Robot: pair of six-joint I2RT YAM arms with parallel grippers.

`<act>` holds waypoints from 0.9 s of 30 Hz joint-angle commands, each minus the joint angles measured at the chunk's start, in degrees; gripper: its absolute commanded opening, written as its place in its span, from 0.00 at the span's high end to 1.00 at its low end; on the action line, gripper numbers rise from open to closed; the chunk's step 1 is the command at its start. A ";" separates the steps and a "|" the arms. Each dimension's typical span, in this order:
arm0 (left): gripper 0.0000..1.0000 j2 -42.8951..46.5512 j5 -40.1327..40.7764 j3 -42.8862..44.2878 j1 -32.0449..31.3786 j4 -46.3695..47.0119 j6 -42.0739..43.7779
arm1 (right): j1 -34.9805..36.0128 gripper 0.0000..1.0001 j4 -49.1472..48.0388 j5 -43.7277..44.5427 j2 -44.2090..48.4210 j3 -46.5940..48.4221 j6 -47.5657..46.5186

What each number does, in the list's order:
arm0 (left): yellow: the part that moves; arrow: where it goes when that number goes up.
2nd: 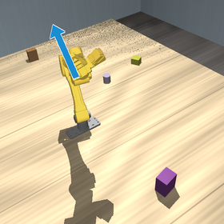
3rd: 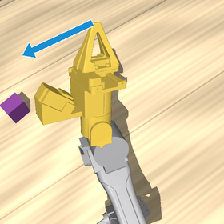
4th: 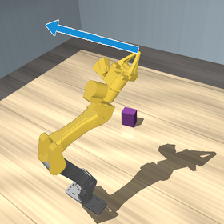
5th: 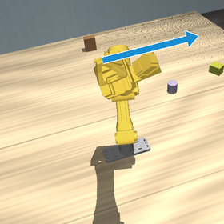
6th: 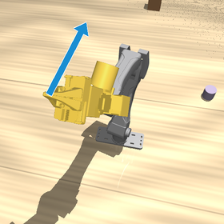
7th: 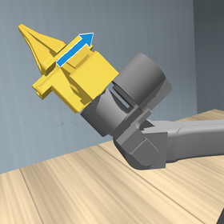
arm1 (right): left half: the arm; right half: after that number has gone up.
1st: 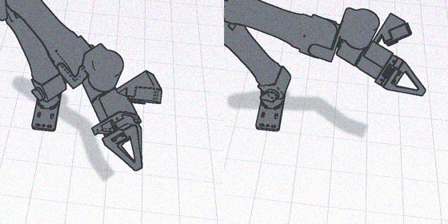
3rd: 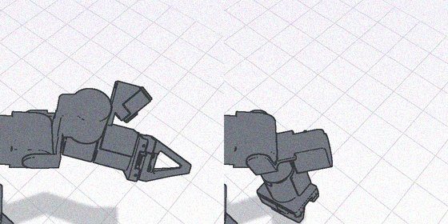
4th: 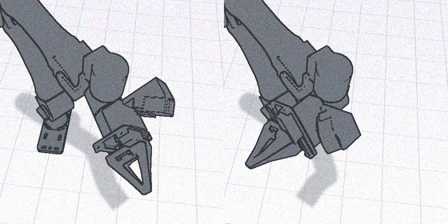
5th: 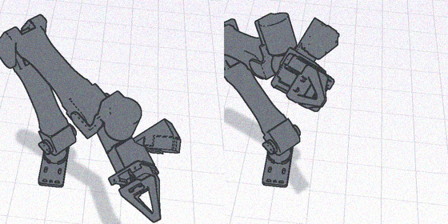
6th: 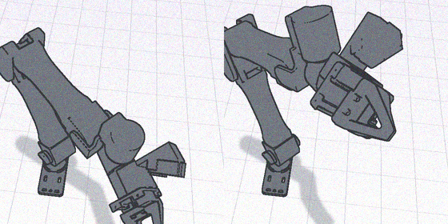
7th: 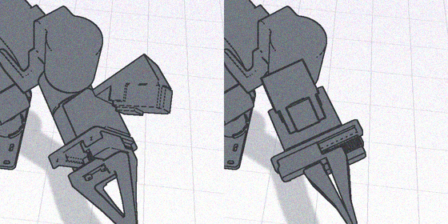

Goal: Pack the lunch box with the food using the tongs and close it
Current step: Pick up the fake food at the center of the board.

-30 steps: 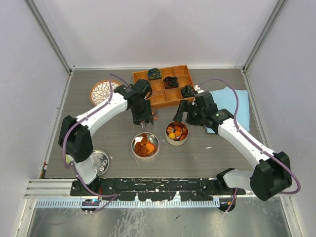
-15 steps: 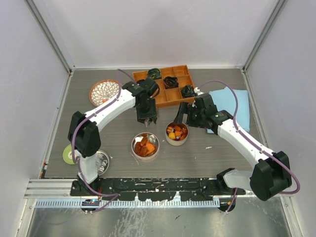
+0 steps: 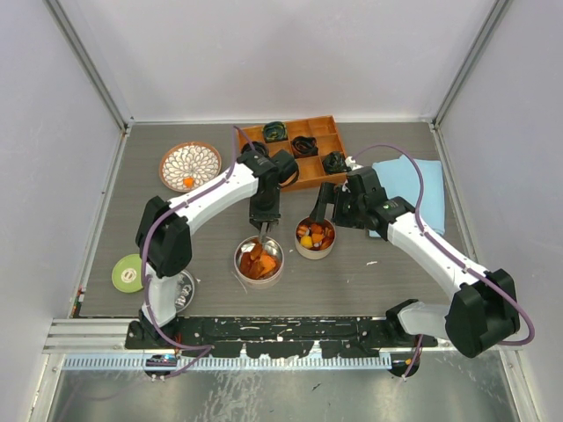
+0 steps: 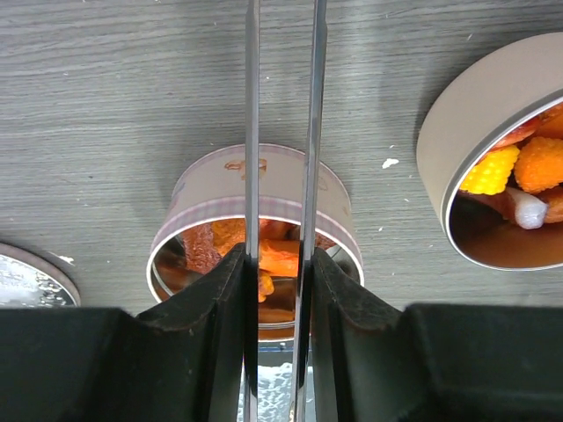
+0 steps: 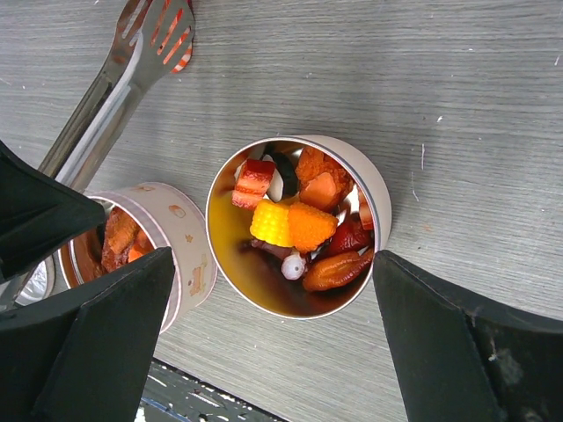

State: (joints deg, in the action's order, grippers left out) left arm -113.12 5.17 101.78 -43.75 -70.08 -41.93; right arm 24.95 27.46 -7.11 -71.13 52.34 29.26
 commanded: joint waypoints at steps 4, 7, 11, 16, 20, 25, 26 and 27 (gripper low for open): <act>0.77 1.07 1.91 3.03 0.14 -2.37 2.16 | -0.33 0.00 -2.10 -0.44 2.07 -0.08 0.05; 0.80 3.03 2.04 3.02 0.21 -2.02 2.03 | -0.38 0.00 -2.08 -0.28 2.20 -0.21 0.18; 0.82 6.39 1.03 3.59 0.24 -1.52 1.96 | -0.37 0.00 -2.12 -0.27 2.41 -0.30 0.29; 0.82 10.43 0.76 4.38 0.25 -2.74 2.16 | -0.37 0.00 -2.07 -0.51 2.72 -0.56 0.72; 0.83 14.86 -2.44 2.10 0.14 -4.20 2.04 | -0.39 0.00 -2.02 -0.83 2.88 -0.66 0.95; 0.83 23.72 -7.53 -5.80 -1.03 -4.92 2.72 | -0.37 0.00 -2.00 -1.24 3.44 -0.83 1.55; 0.83 25.63 -8.99 -7.54 -1.40 -4.97 2.91 | -0.37 0.00 -2.04 -1.42 3.43 -0.83 1.74; 0.83 28.26 -9.98 -9.39 -2.02 -4.81 2.60 | -0.38 0.00 -2.09 -1.76 3.49 -0.90 1.94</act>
State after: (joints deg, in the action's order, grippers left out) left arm -92.73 0.60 97.25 -44.18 -73.21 -40.36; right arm 24.88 27.46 -7.62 -69.71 51.40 30.22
